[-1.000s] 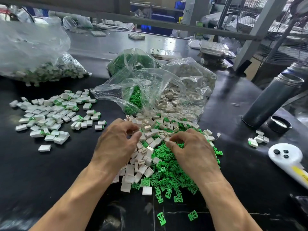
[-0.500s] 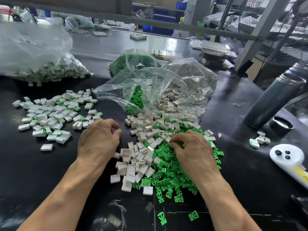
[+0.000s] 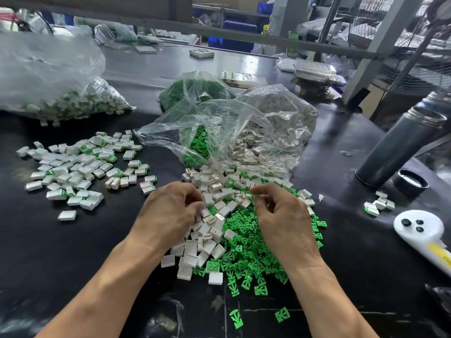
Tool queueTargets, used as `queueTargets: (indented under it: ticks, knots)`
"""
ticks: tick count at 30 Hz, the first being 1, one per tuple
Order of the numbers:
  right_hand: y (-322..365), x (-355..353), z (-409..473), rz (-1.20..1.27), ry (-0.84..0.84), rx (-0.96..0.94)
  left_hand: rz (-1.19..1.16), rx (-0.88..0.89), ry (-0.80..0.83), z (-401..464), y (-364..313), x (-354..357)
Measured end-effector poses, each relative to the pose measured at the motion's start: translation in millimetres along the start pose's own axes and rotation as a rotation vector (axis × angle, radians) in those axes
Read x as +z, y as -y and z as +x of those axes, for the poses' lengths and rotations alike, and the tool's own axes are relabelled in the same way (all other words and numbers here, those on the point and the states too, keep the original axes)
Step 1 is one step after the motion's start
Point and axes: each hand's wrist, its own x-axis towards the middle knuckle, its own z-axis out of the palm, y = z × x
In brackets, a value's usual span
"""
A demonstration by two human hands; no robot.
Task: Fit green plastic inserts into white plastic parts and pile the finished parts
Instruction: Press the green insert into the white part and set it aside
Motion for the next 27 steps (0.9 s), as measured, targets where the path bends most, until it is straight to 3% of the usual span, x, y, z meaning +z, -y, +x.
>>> queueTargets:
  ticks: [7,18,27]
  knots:
    - [4,3,-2,0.056,0.019,-0.009,0.091,-0.028,0.011,2,4,-1]
    - [4,5,-3,0.078,0.017,-0.027,0.041,-0.027,-0.015,0,-3,5]
    - [4,6,-1,0.319,-0.092,0.030,-0.436,0.078,-0.019,-7,-13,2]
